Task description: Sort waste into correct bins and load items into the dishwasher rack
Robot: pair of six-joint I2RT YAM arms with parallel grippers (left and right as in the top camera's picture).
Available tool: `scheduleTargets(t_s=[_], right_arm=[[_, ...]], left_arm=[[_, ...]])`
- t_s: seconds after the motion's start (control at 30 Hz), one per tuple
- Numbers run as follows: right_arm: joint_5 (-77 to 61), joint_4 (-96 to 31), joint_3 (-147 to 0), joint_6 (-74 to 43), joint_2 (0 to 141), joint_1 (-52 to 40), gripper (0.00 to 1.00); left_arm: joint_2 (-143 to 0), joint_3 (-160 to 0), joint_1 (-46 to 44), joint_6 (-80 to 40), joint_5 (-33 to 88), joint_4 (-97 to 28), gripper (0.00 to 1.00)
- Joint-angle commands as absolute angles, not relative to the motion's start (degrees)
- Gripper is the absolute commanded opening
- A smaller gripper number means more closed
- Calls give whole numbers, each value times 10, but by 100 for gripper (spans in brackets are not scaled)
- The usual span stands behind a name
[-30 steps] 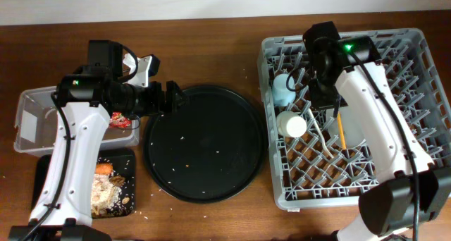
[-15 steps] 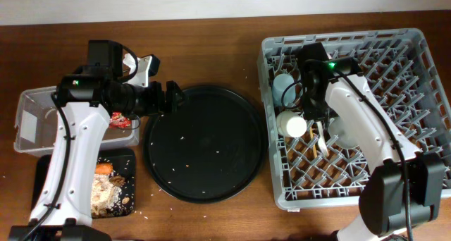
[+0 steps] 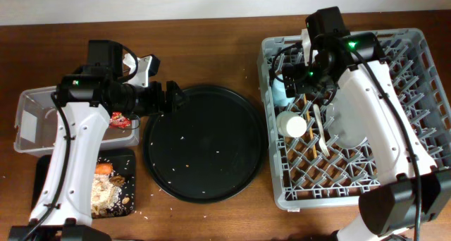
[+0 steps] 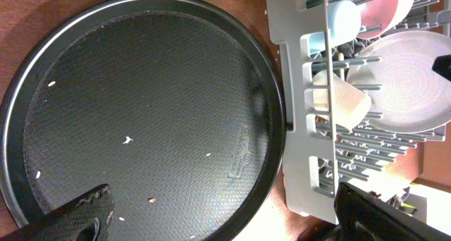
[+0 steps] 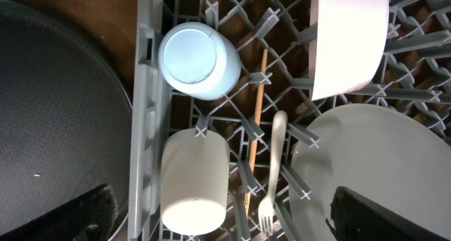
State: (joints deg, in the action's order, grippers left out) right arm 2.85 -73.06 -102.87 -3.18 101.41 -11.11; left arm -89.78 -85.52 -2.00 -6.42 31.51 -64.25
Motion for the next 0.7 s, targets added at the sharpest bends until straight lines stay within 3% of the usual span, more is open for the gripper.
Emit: scheduleTargets(t_s=[0.0, 0.1, 0.23, 0.43, 0.57, 0.67], right_arm=[[21, -731, -1035, -32, 988, -109, 99], [21, -731, -1035, -32, 890, -109, 99], [21, -731, -1035, -32, 640, -109, 99], [32, -771, -1025, -32, 380, -109, 99], [32, -754, -810, -32, 168, -96, 99], [32, -597, -607, -34, 68, -86, 99]], left_arm=[[-887, -865, -17, -57, 317, -643, 99], [-887, -865, -17, -58, 317, -643, 99], [-887, -865, -17, -57, 317, -643, 99], [-887, -865, -17, -57, 317, -643, 99], [-887, -865, -17, -57, 317, -643, 99], [-887, -865, -17, -57, 317, -643, 99]])
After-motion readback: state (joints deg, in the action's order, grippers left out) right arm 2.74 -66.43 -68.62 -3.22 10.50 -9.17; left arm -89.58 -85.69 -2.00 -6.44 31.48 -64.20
